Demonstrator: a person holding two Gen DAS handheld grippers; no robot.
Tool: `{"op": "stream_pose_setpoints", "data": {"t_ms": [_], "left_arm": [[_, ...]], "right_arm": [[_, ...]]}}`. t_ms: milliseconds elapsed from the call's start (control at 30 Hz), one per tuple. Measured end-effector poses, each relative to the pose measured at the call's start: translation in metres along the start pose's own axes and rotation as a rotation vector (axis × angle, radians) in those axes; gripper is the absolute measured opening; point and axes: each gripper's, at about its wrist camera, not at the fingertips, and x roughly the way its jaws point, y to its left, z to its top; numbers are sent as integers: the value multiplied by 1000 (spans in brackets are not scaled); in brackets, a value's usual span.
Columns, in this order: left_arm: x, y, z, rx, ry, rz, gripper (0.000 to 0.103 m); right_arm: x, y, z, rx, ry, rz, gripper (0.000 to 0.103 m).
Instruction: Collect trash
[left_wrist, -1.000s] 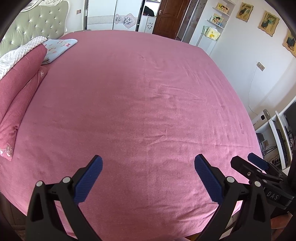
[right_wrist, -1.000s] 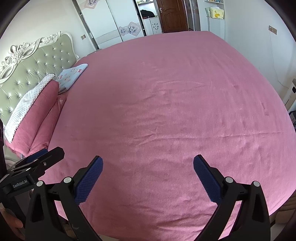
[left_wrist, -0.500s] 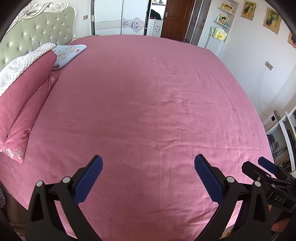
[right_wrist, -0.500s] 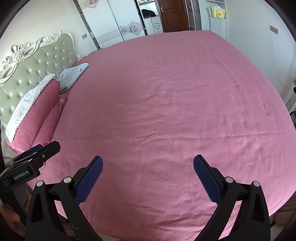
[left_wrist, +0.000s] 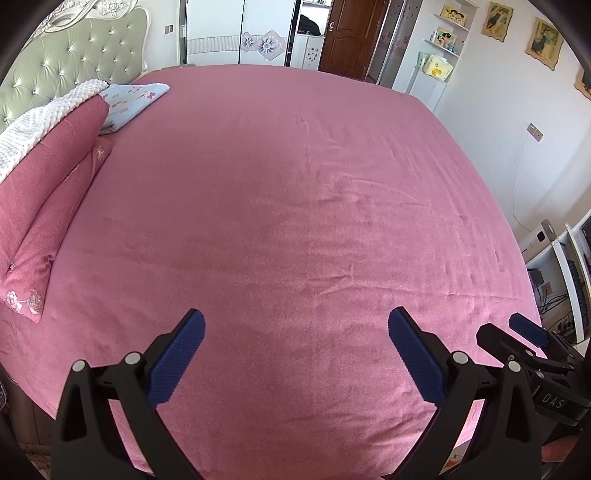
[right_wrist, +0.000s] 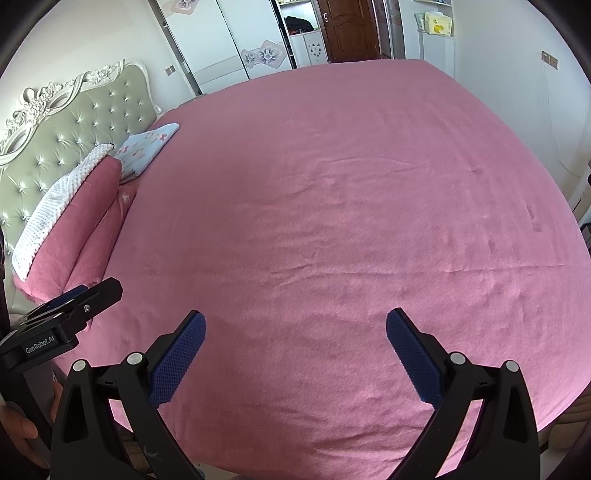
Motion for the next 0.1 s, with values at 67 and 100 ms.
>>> {"op": "stream_pose_setpoints", "data": {"t_ms": [67, 100], "left_arm": [[0, 0, 0, 0, 0, -3, 99], [0, 0, 0, 1, -1, -4, 99]], "right_arm": [[0, -1, 0, 2, 0, -1, 95], [0, -1, 1, 4, -1, -2, 95]]}}
